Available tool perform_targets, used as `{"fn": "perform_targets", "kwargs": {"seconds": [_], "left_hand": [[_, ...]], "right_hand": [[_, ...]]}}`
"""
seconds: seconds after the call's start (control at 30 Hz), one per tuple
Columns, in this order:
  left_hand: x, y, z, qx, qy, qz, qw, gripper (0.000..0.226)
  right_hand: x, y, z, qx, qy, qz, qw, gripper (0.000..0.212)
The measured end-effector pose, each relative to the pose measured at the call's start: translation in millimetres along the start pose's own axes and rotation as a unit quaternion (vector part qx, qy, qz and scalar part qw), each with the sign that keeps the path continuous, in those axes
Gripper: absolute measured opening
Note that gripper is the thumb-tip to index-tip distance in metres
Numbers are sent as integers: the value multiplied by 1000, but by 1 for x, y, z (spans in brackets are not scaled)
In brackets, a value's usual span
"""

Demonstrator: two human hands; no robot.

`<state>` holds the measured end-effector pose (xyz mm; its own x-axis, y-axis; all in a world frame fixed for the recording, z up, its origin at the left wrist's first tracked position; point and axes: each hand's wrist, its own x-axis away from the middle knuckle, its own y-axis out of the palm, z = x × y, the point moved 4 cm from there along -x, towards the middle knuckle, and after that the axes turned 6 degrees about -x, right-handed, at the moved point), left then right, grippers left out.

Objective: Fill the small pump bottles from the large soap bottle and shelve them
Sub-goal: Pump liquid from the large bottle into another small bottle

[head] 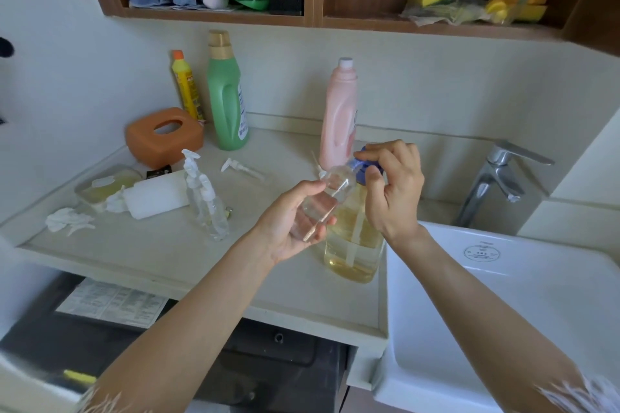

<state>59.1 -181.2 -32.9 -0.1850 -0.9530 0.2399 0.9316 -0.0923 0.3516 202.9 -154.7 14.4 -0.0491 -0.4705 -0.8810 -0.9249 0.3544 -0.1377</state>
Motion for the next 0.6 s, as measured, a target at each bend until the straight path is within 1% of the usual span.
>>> {"fn": "perform_targets", "kwargs": {"seconds": [0.13,0.17,0.27,0.3,0.33,0.4,0.43,0.5,0.6], "left_hand": [[3,1,6,5,24,-16,1000,17],[3,3,8,-2,31,-20,999,19],[3,5,8,-11,45,-29,998,40],[3,5,8,-4,47,-33,998,42],[3,5,7,8,45,-37,998,38],[3,5,4,22,41,-43,998,23],[2,6,3,25,41,-47,998,21],[1,8,0,34,40,-53,997,22],[-4,10,-4,52,34,-57,996,32]], "right_hand": [[-10,-4,-7,7,-13,-29,999,38],[-14,-6,-8,3,-16,-36,999,39],[-18,-11,-9,-14,-19,-51,998,40],[-18,-12,-9,-16,-21,-54,998,40],[-17,-12,-8,-17,-21,-57,998,40],[-14,-12,-6,-19,-18,-61,998,40],[-11,-11,-5,-21,-19,-63,998,40],[-3,-7,-3,-25,-27,-66,997,41],[6,-2,-1,-29,-55,-54,997,49]]}}
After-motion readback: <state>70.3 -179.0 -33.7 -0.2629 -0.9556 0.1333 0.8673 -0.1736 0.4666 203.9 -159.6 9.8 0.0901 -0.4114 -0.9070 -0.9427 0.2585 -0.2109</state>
